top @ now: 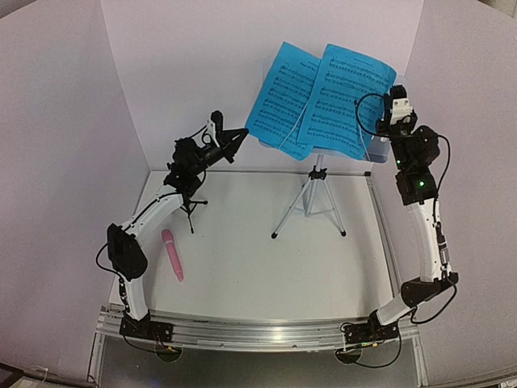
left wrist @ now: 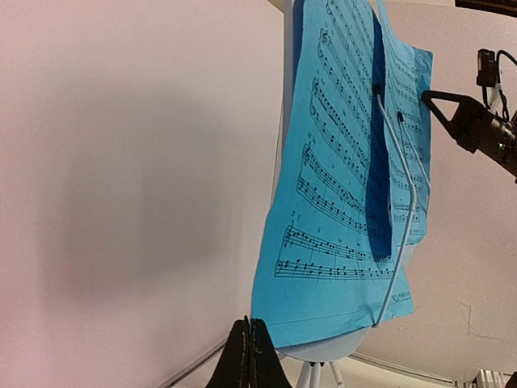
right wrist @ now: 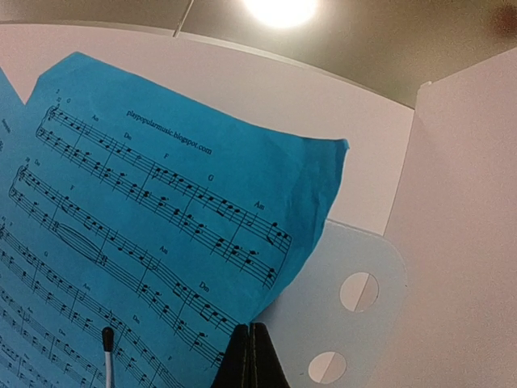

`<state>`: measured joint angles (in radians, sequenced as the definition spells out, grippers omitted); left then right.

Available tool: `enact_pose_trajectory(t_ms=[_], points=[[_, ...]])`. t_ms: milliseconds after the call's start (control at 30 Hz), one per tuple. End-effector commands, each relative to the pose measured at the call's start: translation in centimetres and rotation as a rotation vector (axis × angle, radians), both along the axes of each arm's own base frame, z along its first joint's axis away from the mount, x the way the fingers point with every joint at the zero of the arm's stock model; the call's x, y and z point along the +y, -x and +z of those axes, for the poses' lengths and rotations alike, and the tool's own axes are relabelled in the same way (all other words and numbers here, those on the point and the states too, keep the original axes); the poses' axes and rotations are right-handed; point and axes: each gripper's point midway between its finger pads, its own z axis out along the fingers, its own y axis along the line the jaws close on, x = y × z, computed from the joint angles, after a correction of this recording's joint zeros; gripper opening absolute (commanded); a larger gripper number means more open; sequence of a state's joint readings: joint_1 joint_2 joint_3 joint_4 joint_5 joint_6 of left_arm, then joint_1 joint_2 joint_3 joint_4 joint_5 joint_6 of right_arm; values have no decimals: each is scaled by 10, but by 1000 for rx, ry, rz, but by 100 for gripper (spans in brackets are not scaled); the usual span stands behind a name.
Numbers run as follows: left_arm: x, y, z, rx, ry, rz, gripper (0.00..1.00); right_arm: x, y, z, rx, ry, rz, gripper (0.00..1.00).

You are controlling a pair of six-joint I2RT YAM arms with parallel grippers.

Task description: Set up the instrument practice props

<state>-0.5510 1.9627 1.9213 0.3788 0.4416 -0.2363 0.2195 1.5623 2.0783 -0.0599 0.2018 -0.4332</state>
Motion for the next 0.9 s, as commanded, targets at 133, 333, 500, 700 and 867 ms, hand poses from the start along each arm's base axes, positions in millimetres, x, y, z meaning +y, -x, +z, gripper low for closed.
enact_pose_trajectory(t_ms=[133, 333, 500, 700, 867], points=[[13, 24, 42, -89, 57, 1, 0, -8, 20, 12, -16, 91, -33, 0], [13, 24, 43, -92, 59, 2, 0, -6, 26, 15, -23, 168, -23, 0], [13, 24, 43, -95, 57, 4, 0, 2, 28, 17, -22, 267, -7, 0], [14, 26, 44, -103, 50, 4, 0, 13, 31, 27, -60, 337, 33, 0], [14, 25, 44, -98, 51, 7, 0, 15, 30, 24, -54, 355, 35, 0]])
